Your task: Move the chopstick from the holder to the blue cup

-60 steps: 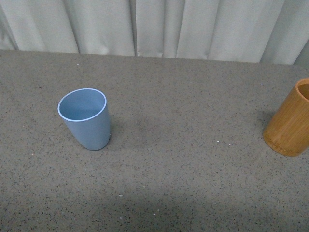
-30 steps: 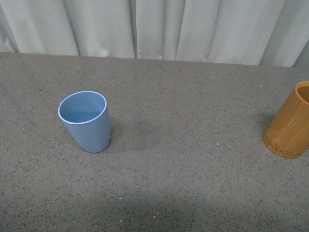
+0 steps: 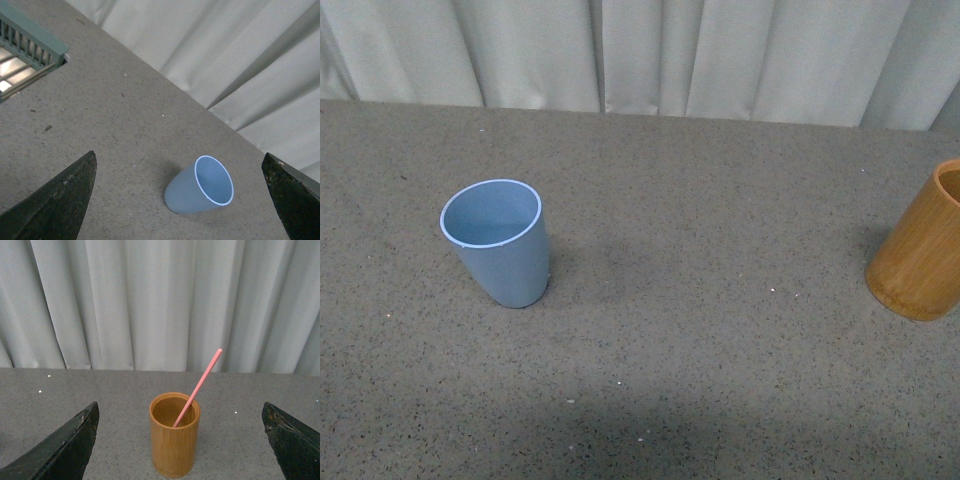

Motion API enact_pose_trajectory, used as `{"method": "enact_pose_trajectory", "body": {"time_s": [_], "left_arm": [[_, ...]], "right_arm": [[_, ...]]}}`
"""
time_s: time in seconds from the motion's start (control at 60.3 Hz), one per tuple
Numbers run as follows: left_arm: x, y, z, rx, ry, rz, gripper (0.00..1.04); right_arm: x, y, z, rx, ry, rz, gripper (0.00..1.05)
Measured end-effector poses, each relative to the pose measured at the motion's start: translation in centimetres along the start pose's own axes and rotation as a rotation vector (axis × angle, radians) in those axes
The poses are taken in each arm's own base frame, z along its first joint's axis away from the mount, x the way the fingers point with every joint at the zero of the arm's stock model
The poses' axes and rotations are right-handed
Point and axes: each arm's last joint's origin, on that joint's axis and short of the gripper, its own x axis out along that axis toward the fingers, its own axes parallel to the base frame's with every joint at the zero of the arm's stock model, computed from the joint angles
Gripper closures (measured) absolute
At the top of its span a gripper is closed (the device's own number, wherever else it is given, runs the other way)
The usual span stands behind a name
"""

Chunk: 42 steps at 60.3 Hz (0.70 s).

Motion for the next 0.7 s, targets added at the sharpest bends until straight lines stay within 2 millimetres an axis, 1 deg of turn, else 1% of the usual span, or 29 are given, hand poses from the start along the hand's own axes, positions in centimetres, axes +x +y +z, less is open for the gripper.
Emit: {"method": "enact_pose_trajectory", "body": {"time_s": [0.166, 0.199, 0.365, 0.448, 0.581, 0.697], "left_arm": [[2.5, -1.4, -0.8, -0.005, 0.068, 0.011, 0.07], [3.3, -1.7, -0.9, -0.005, 0.091, 0.023, 0.07], [6.4, -2.0, -1.7, -0.016, 0.179, 0.118, 0.07], [8.2, -2.3, -2.4, -0.002, 0.207, 0.150, 0.07], [9.8, -2.3, -3.2, 0.011, 0.243, 0.183, 0.07], [10.6, -2.2, -3.8, 0.009, 0.276, 0.204, 0.07]], "right_arm": [[0.0, 0.0, 0.0, 0.000, 0.000, 0.000, 0.10], [0.0, 0.0, 0.0, 0.000, 0.000, 0.000, 0.10], [0.0, 0.0, 0.0, 0.000, 0.000, 0.000, 0.10], [0.0, 0.0, 0.0, 0.000, 0.000, 0.000, 0.10], [0.0, 0.0, 0.0, 0.000, 0.000, 0.000, 0.10], [0.0, 0.0, 0.0, 0.000, 0.000, 0.000, 0.10]]}}
